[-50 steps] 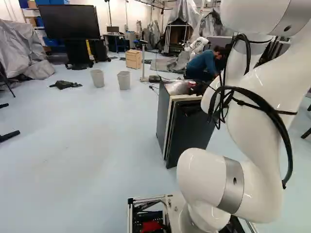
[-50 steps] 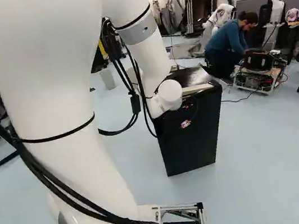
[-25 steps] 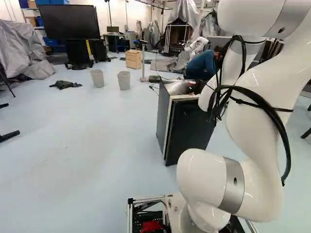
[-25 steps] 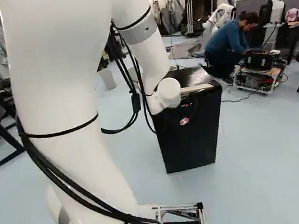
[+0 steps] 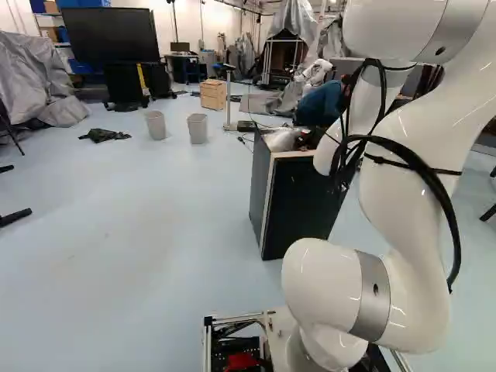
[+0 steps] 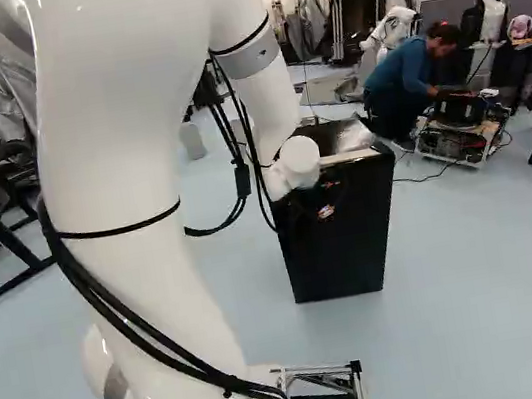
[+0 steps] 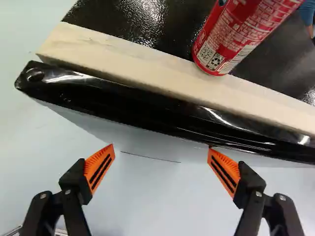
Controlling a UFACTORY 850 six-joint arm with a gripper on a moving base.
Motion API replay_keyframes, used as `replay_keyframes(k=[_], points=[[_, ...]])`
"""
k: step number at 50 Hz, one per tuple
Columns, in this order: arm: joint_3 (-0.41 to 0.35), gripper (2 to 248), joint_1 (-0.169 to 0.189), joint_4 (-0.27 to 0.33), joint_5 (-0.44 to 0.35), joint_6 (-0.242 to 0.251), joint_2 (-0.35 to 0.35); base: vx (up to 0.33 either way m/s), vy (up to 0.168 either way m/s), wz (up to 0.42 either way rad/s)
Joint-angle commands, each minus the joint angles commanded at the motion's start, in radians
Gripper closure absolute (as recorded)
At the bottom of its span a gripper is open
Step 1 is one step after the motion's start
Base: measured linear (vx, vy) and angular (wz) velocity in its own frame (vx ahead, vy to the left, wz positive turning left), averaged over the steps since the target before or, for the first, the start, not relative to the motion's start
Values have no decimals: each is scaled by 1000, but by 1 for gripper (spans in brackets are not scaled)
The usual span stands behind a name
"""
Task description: Grab a drink from the fridge
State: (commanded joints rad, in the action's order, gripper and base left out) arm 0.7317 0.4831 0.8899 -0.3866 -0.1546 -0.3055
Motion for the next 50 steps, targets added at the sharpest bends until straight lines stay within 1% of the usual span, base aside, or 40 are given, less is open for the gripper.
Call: replay_keyframes(k=[11, 18, 27, 43, 50], points=[[-31, 3, 7, -1, 0, 0, 25, 0, 0, 0], [-66, 3, 12, -22, 0, 0, 53, 0, 0, 0], [-87, 3, 9, -86, 0, 0, 70, 0, 0, 0], [-90, 3, 8, -239, 9, 0, 73, 0, 0, 0], [-89, 3, 8, -271, 10, 0, 72, 0, 0, 0]])
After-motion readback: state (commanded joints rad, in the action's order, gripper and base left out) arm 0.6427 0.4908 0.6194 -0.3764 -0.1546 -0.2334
